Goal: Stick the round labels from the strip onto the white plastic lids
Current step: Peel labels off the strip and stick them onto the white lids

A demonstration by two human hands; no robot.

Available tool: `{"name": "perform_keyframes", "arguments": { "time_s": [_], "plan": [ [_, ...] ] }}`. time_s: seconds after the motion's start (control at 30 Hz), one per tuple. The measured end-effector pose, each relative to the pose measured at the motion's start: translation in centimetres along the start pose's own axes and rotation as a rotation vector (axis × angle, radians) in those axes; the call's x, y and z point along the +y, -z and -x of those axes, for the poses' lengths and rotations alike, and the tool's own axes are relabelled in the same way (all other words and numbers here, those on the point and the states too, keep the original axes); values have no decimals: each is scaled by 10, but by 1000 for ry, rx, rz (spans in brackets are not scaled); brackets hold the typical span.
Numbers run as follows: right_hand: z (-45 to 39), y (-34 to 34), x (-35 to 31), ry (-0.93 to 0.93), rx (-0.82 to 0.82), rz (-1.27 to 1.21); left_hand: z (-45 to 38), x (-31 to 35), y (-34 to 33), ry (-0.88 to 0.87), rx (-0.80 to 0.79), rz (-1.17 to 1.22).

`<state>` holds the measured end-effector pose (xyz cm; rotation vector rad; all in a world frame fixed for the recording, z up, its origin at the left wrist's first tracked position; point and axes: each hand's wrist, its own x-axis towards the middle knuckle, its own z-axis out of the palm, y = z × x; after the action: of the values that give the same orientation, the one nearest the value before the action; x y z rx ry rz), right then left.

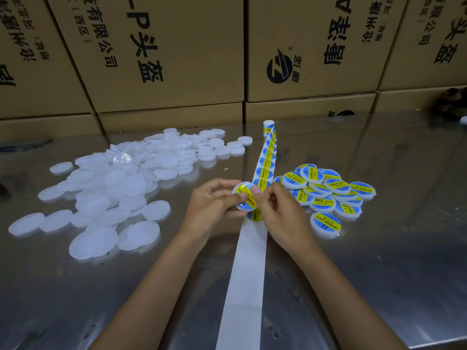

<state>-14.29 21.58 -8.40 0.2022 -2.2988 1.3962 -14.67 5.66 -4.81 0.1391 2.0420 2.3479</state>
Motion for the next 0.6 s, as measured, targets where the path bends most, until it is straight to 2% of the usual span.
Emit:
{"name": "perform_keyframes", "arguments": {
  "time_s": [0.13, 0.23, 0.4, 0.5, 0.6],
  "plan": [
    [3, -1, -2, 43, -59, 161, 0, 3, 1, -10, 24, 38],
    [4, 1, -3, 53, -7, 138, 0, 2, 0, -28, 21, 21],
    [4, 1, -3, 21, -21, 110, 1, 3, 0, -34, 42, -26],
    [1, 1, 1, -20, -1, 77, 2, 2, -2, -16, -38, -16],
    [0, 1, 3, -28, 42, 86, 3, 0, -3, 19, -211, -8]
  ]
}}
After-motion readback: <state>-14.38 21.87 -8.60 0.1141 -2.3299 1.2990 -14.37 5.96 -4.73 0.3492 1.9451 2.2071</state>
